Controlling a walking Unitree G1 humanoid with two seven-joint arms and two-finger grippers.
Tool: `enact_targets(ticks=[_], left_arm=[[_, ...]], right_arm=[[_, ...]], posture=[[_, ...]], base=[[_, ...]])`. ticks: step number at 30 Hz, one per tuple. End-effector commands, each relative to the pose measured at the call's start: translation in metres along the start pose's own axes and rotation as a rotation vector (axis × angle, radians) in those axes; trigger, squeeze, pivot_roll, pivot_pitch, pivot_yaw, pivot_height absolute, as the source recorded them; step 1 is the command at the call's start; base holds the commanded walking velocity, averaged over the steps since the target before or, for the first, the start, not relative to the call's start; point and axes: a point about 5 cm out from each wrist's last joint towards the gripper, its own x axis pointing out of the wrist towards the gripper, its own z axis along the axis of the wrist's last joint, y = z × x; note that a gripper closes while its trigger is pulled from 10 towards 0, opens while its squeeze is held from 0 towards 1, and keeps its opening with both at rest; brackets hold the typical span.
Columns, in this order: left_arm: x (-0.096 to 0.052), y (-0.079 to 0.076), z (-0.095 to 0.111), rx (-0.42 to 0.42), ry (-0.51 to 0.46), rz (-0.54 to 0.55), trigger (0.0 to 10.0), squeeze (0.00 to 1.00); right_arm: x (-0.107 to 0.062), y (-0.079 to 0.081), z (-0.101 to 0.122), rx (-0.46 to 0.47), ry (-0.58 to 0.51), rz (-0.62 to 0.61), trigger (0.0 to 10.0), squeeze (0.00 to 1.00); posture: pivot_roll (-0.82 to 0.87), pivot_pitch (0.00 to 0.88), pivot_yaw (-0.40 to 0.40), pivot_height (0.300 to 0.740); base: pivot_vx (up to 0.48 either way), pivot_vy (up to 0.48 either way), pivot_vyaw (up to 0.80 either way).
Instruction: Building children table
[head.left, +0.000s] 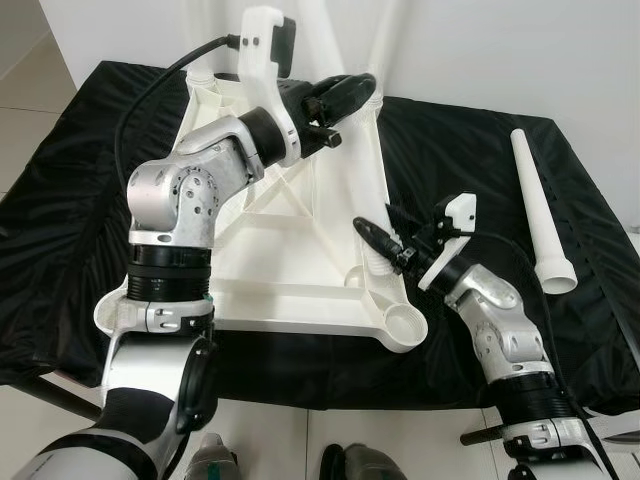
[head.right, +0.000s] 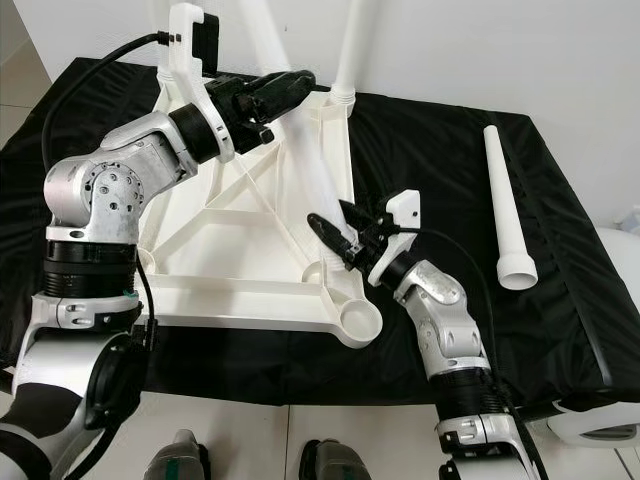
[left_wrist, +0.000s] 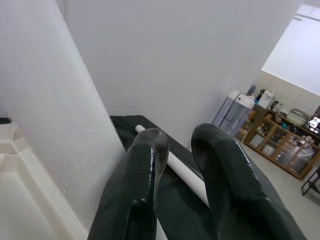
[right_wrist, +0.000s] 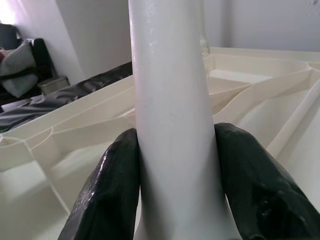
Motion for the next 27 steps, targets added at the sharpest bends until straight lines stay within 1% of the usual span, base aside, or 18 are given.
enact_targets(ticks=[1, 2, 4, 7, 9, 10, 11, 12, 14, 16, 18, 19, 20, 21, 22, 27], left_arm=[[0.004, -0.002, 0.004, 0.022, -0.001, -0.025, 10.0, 0.00], [0.004, 0.001, 0.004, 0.025, 0.004, -0.017, 10.0, 0.00], [0.004, 0.001, 0.004, 0.025, 0.004, -0.017, 10.0, 0.00], [0.000, 0.004, 0.006, 0.022, 0.004, -0.006, 10.0, 0.00], [0.000, 0.004, 0.006, 0.022, 0.004, -0.006, 10.0, 0.00], [-0.002, 0.003, 0.008, 0.021, -0.002, -0.009, 10.0, 0.00], [-0.002, 0.003, 0.008, 0.021, -0.002, -0.009, 10.0, 0.00], [-0.004, 0.002, 0.010, 0.019, -0.008, -0.015, 10.0, 0.00], [-0.004, 0.002, 0.010, 0.019, -0.008, -0.015, 10.0, 0.00], [-0.007, -0.005, 0.009, 0.017, -0.009, -0.051, 10.0, 0.00], [-0.007, -0.005, 0.009, 0.017, -0.009, -0.051, 10.0, 0.00], [-0.009, -0.010, -0.004, 0.022, 0.027, -0.071, 10.0, 0.64], [-0.009, -0.010, -0.004, 0.022, 0.027, -0.071, 10.0, 0.64], [-0.009, -0.011, -0.012, 0.014, 0.048, -0.077, 10.0, 1.00], [-0.010, -0.011, -0.017, 0.007, 0.061, -0.079, 10.0, 1.00], [-0.007, -0.013, -0.023, -0.012, 0.083, -0.091, 10.0, 1.00]], right_arm=[[-0.002, 0.000, 0.006, -0.042, -0.024, 0.009, 10.0, 0.00], [-0.002, -0.001, 0.005, -0.048, -0.022, -0.001, 10.0, 0.00], [-0.002, -0.001, 0.005, -0.048, -0.022, -0.001, 10.0, 0.00], [-0.002, -0.011, 0.006, -0.053, -0.033, -0.084, 10.0, 0.00], [-0.002, -0.011, 0.006, -0.053, -0.033, -0.084, 10.0, 0.00], [-0.002, -0.016, 0.006, -0.050, -0.035, -0.127, 10.0, 0.00], [-0.002, -0.016, 0.006, -0.050, -0.035, -0.127, 10.0, 0.00], [-0.002, -0.021, 0.006, -0.051, -0.031, -0.164, 10.0, 0.00], [-0.002, -0.021, 0.006, -0.051, -0.031, -0.164, 10.0, 0.00], [-0.002, -0.026, 0.007, -0.047, -0.044, -0.206, 10.0, 0.00], [-0.002, -0.026, 0.007, -0.047, -0.044, -0.206, 10.0, 0.00], [-0.001, -0.025, 0.009, -0.046, -0.060, -0.202, 10.0, 0.00], [-0.001, -0.025, 0.009, -0.046, -0.060, -0.202, 10.0, 0.00], [0.000, -0.024, 0.010, -0.043, -0.065, -0.187, 10.0, 0.00], [0.001, -0.023, 0.010, -0.040, -0.067, -0.178, 10.0, 0.00], [0.002, -0.018, 0.010, -0.039, -0.067, -0.130, 10.0, 0.00]], posture=[[0.04, 0.048, -0.066, 0.740], [0.03, 0.047, -0.064, 0.740], [0.03, 0.047, -0.064, 0.740], [0.03, 0.043, -0.062, 0.740], [0.03, 0.043, -0.062, 0.740], [0.03, 0.043, -0.062, 0.740], [0.03, 0.043, -0.062, 0.740], [0.03, 0.042, -0.062, 0.740], [0.03, 0.042, -0.062, 0.740], [0.03, 0.039, -0.062, 0.740], [0.03, 0.039, -0.062, 0.740], [0.03, 0.038, -0.064, 0.740], [0.03, 0.038, -0.064, 0.740], [0.03, 0.040, -0.064, 0.740], [0.03, 0.040, -0.064, 0.740], [0.03, 0.046, -0.066, 0.740]], base=[[0.000, 0.000, 0.00], [0.000, 0.000, 0.00], [0.000, 0.000, 0.00], [0.000, 0.000, 0.00], [0.000, 0.000, 0.00], [0.000, 0.000, 0.00], [0.000, 0.000, 0.00], [0.000, 0.000, 0.00], [0.000, 0.000, 0.00], [0.000, 0.000, 0.00], [0.000, 0.000, 0.00], [0.000, 0.000, 0.00], [0.000, 0.000, 0.00], [0.000, 0.000, 0.00], [0.000, 0.000, 0.00], [0.000, 0.000, 0.00]])
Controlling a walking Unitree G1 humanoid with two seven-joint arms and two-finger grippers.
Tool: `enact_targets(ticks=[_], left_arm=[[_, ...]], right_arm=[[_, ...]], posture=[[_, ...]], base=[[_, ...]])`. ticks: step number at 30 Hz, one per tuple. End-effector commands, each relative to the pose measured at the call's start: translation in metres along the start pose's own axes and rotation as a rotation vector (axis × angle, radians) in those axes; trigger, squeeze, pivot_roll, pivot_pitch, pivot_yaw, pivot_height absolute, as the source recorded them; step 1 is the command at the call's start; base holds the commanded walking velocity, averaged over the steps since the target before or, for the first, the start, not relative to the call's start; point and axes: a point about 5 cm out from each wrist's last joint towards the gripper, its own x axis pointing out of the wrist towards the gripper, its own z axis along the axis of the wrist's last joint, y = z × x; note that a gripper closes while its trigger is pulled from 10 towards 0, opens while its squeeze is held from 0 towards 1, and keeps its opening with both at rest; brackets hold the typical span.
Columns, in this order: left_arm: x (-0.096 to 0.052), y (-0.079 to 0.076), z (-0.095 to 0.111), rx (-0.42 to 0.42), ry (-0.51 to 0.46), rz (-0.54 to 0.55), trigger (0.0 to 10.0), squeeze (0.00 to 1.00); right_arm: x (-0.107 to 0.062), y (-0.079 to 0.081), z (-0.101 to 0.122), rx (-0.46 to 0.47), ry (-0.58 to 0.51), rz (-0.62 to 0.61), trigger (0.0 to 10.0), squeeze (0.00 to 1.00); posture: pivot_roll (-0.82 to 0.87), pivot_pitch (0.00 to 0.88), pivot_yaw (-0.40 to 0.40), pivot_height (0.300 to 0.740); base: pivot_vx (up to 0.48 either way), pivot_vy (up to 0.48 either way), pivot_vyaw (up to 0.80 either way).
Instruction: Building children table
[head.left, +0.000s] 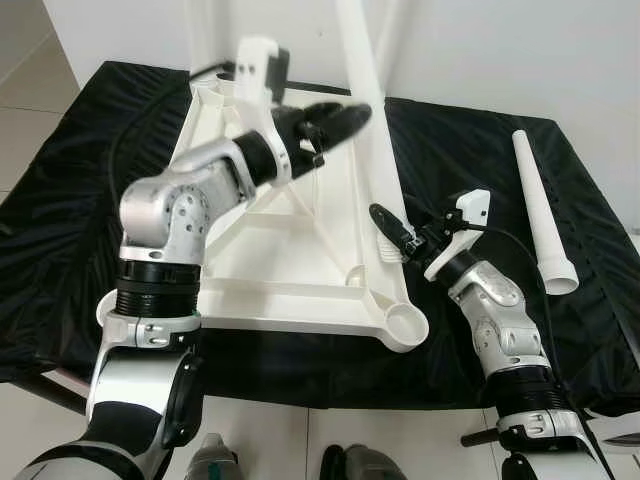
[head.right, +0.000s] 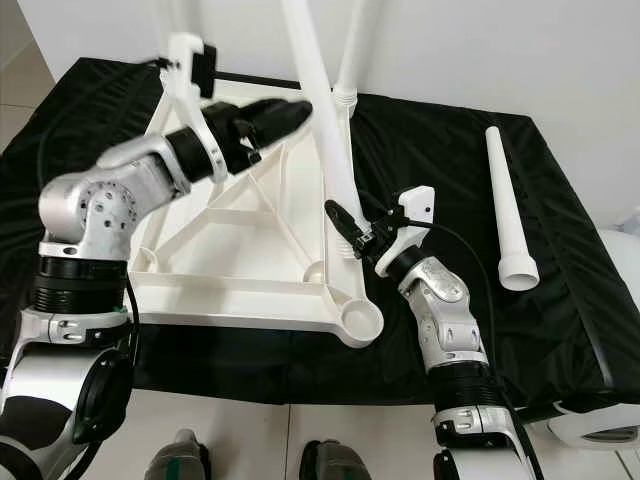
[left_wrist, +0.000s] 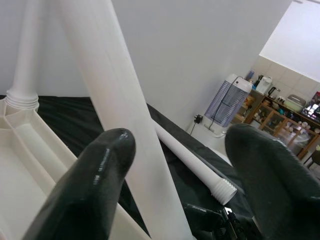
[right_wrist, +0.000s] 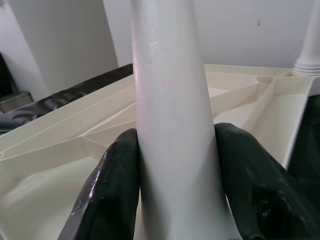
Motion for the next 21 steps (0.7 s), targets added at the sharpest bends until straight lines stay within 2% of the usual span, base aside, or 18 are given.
enact_targets(ticks=[1, 8, 9, 10, 11, 21], left_arm=[[0.005, -0.007, -0.001, 0.002, 0.018, -0.067, 10.0, 1.00], [0.008, -0.006, -0.004, 0.015, 0.045, -0.071, 10.0, 1.00], [0.009, -0.003, -0.004, 0.023, 0.052, -0.055, 10.0, 0.73], [0.009, -0.003, -0.004, 0.023, 0.052, -0.055, 10.0, 0.73], [0.009, 0.000, -0.005, 0.036, 0.059, -0.030, 10.0, 0.00], [0.010, 0.016, -0.006, 0.050, 0.075, 0.051, 10.0, 0.00]], right_arm=[[0.000, 0.001, 0.006, -0.016, -0.030, 0.019, 10.0, 0.00], [-0.001, 0.005, 0.006, -0.019, -0.029, 0.057, 10.0, 0.00], [-0.001, 0.005, 0.006, -0.019, -0.030, 0.064, 10.0, 0.00], [-0.001, 0.005, 0.006, -0.019, -0.030, 0.064, 10.0, 0.00], [-0.001, 0.007, 0.007, -0.019, -0.033, 0.078, 10.0, 0.00], [-0.001, 0.013, 0.009, -0.021, -0.047, 0.124, 10.0, 0.00]], posture=[[0.03, 0.046, -0.066, 0.740], [0.03, 0.049, -0.062, 0.740], [0.03, 0.049, -0.061, 0.740], [0.03, 0.049, -0.061, 0.740], [0.03, 0.049, -0.059, 0.740], [0.03, 0.050, -0.056, 0.740]], base=[[0.000, 0.000, 0.00], [0.000, 0.000, 0.00], [0.000, 0.000, 0.00], [0.000, 0.000, 0.00], [0.000, 0.000, 0.00], [0.000, 0.000, 0.00]])
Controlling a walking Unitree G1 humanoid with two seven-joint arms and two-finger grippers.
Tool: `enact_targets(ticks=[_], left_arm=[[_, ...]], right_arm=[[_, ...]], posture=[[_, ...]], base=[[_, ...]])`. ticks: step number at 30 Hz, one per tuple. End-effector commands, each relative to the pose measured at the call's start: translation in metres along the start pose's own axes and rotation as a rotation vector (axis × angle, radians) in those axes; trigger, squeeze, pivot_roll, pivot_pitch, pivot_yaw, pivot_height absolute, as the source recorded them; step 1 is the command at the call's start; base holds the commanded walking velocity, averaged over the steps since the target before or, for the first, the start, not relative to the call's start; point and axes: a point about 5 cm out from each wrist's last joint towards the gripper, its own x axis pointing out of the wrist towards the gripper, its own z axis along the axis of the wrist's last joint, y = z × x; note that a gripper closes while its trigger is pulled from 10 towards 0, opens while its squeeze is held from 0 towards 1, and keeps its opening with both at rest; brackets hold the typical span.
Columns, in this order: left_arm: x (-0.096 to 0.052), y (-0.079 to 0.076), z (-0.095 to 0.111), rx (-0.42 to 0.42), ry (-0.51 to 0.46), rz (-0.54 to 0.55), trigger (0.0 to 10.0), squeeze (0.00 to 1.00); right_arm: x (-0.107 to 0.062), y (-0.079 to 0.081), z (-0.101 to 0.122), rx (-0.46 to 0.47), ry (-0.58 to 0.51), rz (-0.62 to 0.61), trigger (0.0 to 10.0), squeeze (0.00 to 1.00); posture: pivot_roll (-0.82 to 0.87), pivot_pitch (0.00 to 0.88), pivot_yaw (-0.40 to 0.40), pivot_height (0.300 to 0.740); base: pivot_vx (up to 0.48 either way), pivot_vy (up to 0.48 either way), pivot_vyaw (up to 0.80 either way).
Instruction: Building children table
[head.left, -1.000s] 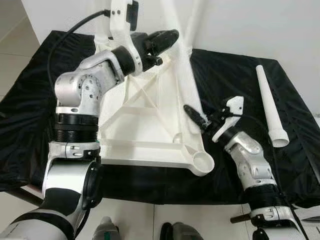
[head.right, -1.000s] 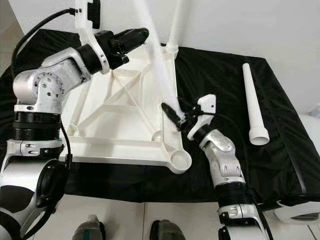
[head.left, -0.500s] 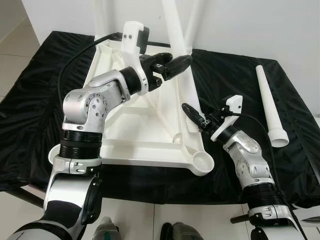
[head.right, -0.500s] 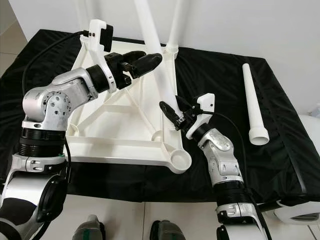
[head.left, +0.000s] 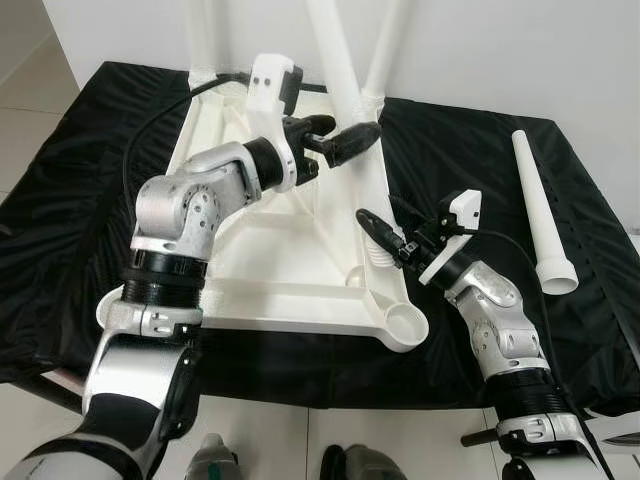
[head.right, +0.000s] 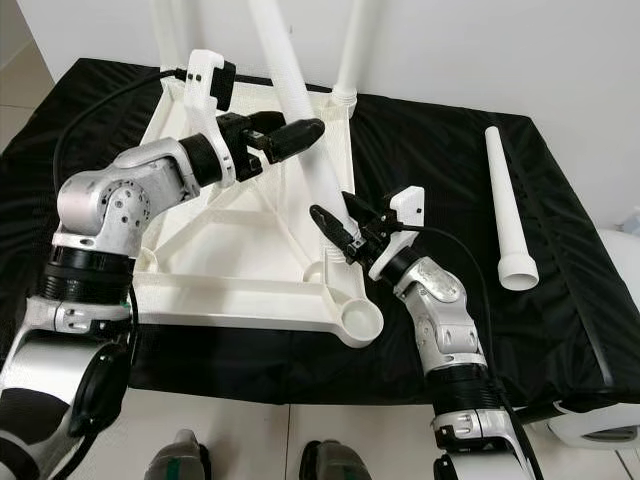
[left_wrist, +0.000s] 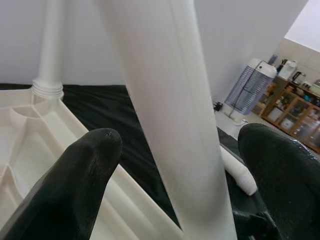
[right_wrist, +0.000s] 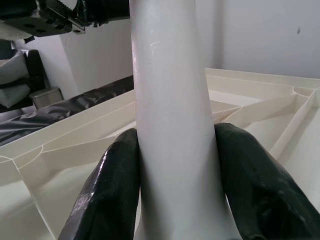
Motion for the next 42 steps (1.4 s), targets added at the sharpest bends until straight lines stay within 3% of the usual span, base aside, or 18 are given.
enact_targets(ticks=[1, 16, 17, 18, 19, 37, 38, 42], left_arm=[[0.003, 0.000, -0.001, 0.007, 0.012, -0.004, 10.0, 0.00], [0.008, 0.004, 0.025, -0.037, -0.091, 0.026, 10.0, 0.00], [0.008, 0.003, 0.027, -0.038, -0.101, 0.018, 5.3, 0.00], [0.008, 0.002, 0.029, -0.041, -0.117, 0.014, 2.1, 0.00], [0.008, 0.003, 0.031, -0.048, -0.128, 0.015, 0.0, 0.00], [0.010, -0.006, 0.037, -0.010, -0.153, -0.016, 0.0, 0.00], [0.011, -0.009, 0.038, 0.004, -0.147, -0.026, 10.0, 0.00], [0.012, -0.018, 0.042, 0.039, -0.146, -0.062, 10.0, 0.00]], right_arm=[[-0.001, 0.002, 0.004, -0.009, -0.021, 0.015, 10.0, 0.00], [-0.004, 0.007, -0.001, -0.018, 0.016, 0.074, 10.0, 0.00], [-0.004, 0.007, -0.001, -0.019, 0.017, 0.075, 10.0, 0.00], [-0.004, 0.007, -0.001, -0.020, 0.018, 0.074, 10.0, 0.00], [-0.004, 0.007, -0.001, -0.021, 0.019, 0.074, 10.0, 0.00], [-0.001, 0.001, -0.002, -0.023, 0.067, 0.059, 10.0, 0.00], [0.000, 0.000, -0.001, -0.021, 0.064, 0.052, 10.0, 1.00], [0.002, -0.002, 0.002, -0.037, 0.063, 0.044, 10.0, 1.00]], posture=[[0.03, 0.051, -0.056, 0.740], [0.03, 0.054, -0.064, 0.740], [0.03, 0.054, -0.064, 0.740], [0.03, 0.054, -0.064, 0.740], [0.03, 0.054, -0.063, 0.740], [0.03, 0.040, -0.073, 0.740], [0.03, 0.040, -0.073, 0.740], [0.03, 0.035, -0.078, 0.740]], base=[[0.000, 0.000, 0.00], [0.000, 0.000, 0.00], [0.000, 0.000, 0.00], [0.000, 0.000, 0.00], [0.000, 0.000, 0.00], [0.000, 0.000, 0.00], [0.000, 0.000, 0.00], [0.000, 0.000, 0.00]])
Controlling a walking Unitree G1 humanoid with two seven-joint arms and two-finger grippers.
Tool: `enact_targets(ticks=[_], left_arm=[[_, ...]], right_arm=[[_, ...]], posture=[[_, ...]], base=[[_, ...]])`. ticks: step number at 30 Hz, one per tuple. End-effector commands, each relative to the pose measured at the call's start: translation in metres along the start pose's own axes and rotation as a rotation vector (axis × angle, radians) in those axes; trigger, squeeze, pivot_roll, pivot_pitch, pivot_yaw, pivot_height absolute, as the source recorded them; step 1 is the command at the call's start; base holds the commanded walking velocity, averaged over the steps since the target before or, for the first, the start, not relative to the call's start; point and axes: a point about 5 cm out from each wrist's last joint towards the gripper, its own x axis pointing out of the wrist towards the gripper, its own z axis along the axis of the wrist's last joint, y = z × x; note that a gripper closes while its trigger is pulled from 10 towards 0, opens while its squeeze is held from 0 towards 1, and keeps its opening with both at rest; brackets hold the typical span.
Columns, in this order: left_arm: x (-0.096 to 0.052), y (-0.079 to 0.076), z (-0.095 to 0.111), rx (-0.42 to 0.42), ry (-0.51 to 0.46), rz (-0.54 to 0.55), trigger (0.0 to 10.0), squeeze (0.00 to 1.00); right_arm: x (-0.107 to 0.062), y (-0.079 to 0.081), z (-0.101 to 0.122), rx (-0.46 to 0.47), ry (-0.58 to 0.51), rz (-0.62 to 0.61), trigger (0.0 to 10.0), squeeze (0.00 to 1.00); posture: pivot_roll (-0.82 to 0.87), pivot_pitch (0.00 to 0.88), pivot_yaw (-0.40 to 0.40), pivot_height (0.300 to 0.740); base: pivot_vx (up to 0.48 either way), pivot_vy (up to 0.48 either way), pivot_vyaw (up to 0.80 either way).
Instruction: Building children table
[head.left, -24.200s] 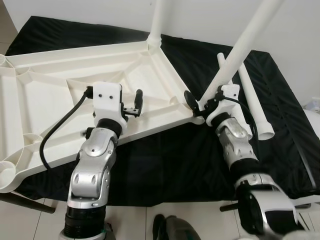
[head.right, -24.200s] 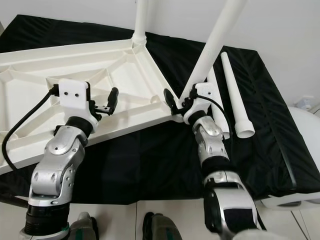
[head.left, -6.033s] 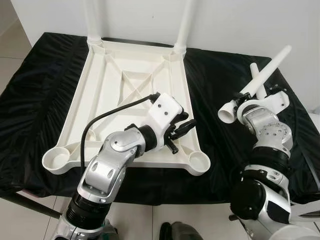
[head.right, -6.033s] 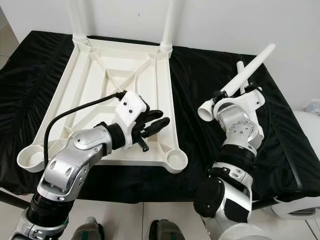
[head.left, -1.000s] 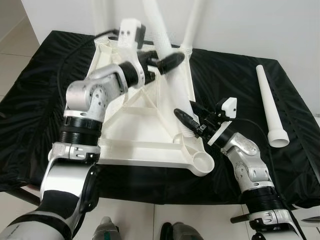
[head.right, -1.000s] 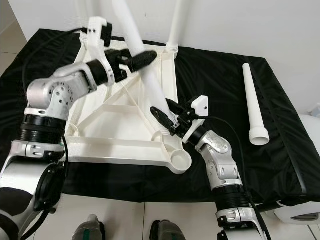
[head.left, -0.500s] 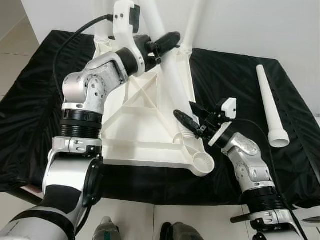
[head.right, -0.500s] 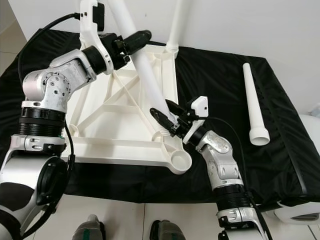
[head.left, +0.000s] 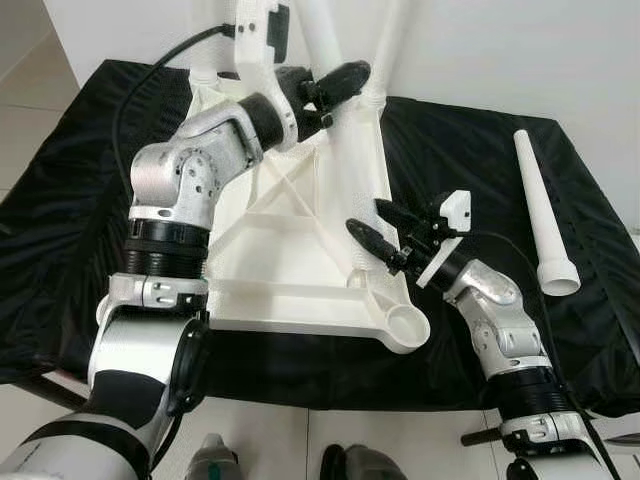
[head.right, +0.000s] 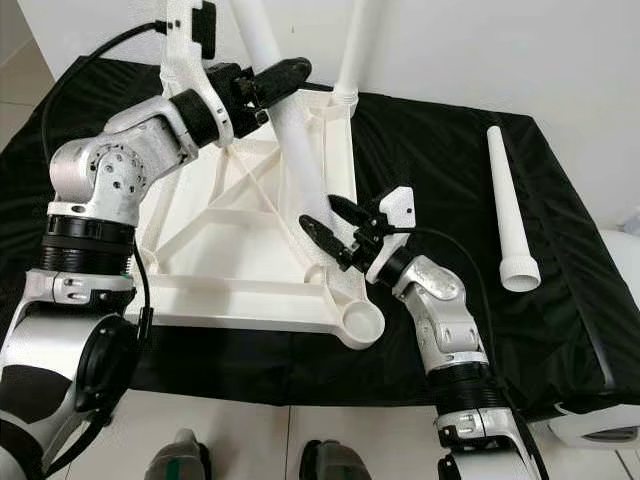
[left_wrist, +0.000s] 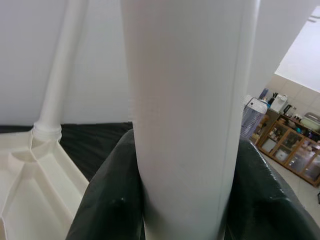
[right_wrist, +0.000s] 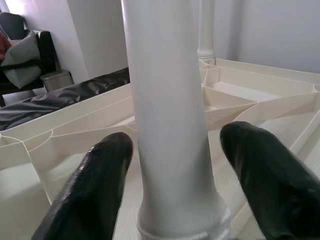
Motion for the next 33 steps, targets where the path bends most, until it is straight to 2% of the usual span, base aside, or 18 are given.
enact_targets(ticks=[1, 3, 4, 5, 11, 12, 16, 26, 33], left_arm=[[0.005, -0.012, 0.005, 0.043, 0.001, -0.058, 10.0, 0.00], [0.006, -0.014, 0.006, 0.048, 0.000, -0.064, 10.0, 0.00], [0.007, -0.017, 0.005, 0.052, 0.000, -0.071, 10.0, 0.00], [0.007, -0.020, 0.005, 0.059, 0.003, -0.080, 10.0, 0.00], [0.009, -0.027, 0.005, 0.076, 0.003, -0.107, 10.0, 0.00], [0.010, -0.034, 0.005, 0.098, 0.009, -0.140, 10.0, 0.00], [0.011, -0.040, 0.004, 0.114, 0.018, -0.169, 10.0, 0.00], [0.014, -0.051, 0.002, 0.156, 0.033, -0.212, 10.0, 0.00], [0.016, -0.057, 0.003, 0.173, 0.030, -0.228, 10.0, 0.00]], right_arm=[[-0.001, -0.005, 0.001, -0.006, 0.018, -0.018, 10.0, 1.00], [0.000, -0.007, 0.002, -0.024, 0.026, -0.026, 10.0, 1.00], [0.002, -0.008, 0.002, -0.029, 0.039, -0.029, 10.0, 0.28], [0.004, -0.010, 0.004, -0.024, 0.045, -0.029, 10.0, 0.00], [0.008, -0.014, 0.008, -0.043, 0.073, -0.024, 10.0, 0.00], [0.012, -0.017, 0.014, -0.076, 0.097, 0.007, 10.0, 0.00], [0.015, -0.017, 0.019, -0.089, 0.106, 0.040, 10.0, 0.00], [0.026, -0.019, 0.039, -0.074, 0.122, 0.126, 10.0, 0.00], [0.031, -0.020, 0.046, -0.085, 0.124, 0.143, 10.0, 0.00]], posture=[[0.03, 0.035, -0.078, 0.740], [0.03, 0.033, -0.080, 0.740], [0.03, 0.032, -0.080, 0.740], [0.03, 0.031, -0.080, 0.740], [0.03, 0.028, -0.081, 0.740], [0.03, 0.029, -0.085, 0.740], [0.03, 0.031, -0.085, 0.740], [0.03, 0.042, -0.095, 0.740], [0.02, 0.051, -0.100, 0.740]], base=[[0.000, 0.000, 0.00], [0.000, 0.000, 0.00], [0.000, 0.000, 0.00], [0.000, 0.000, 0.00], [0.000, 0.000, 0.00], [0.000, 0.000, 0.00], [0.000, 0.000, 0.00], [0.000, 0.000, 0.00], [0.000, 0.000, 0.00]])
